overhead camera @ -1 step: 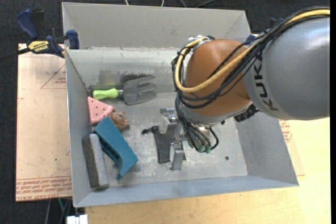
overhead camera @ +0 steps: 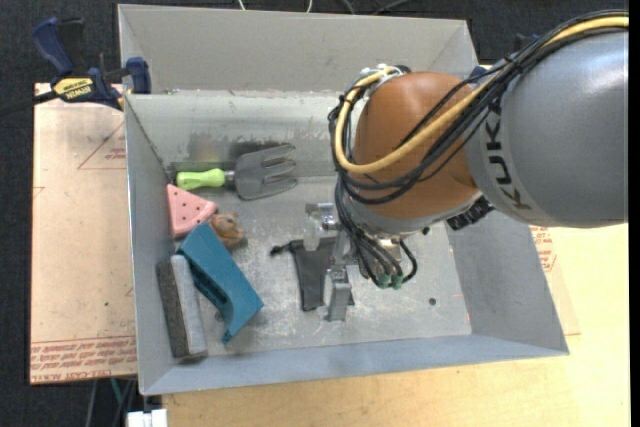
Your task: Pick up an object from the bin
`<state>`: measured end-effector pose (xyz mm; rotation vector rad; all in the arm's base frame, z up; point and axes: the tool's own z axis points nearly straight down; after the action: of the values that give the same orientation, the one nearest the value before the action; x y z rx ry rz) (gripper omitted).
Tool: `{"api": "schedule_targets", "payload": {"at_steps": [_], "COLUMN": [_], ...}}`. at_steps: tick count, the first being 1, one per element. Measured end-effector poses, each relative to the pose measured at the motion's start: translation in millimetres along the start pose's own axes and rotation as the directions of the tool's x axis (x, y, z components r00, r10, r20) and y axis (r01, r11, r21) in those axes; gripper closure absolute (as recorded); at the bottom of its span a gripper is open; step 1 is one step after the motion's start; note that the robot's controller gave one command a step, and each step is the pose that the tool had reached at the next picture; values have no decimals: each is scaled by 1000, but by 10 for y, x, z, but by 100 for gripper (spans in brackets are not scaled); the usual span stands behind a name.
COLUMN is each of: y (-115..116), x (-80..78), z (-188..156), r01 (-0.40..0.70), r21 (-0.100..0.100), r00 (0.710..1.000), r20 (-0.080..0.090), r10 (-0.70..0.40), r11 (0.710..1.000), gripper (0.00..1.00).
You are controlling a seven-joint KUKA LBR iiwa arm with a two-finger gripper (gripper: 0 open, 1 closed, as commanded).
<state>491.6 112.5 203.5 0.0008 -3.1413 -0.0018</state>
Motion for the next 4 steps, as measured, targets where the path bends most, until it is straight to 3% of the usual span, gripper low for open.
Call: {"api": "schedule_targets", "payload": {"at_steps": [1,2,3,4], "y": [-286,-526,-546,-431], "x": [-41,-253,-347,-463], "z": [572,1000,1116,1329], "r01": [190,-92,-109,136], "r21": [0,-2,-1,-2], "r00": [982,996,994,991], "r20": [1,4,3,4], "r10": [-190,92,109,-136], "r11": [982,996,994,991], "gripper": [0,0,0,0]}}
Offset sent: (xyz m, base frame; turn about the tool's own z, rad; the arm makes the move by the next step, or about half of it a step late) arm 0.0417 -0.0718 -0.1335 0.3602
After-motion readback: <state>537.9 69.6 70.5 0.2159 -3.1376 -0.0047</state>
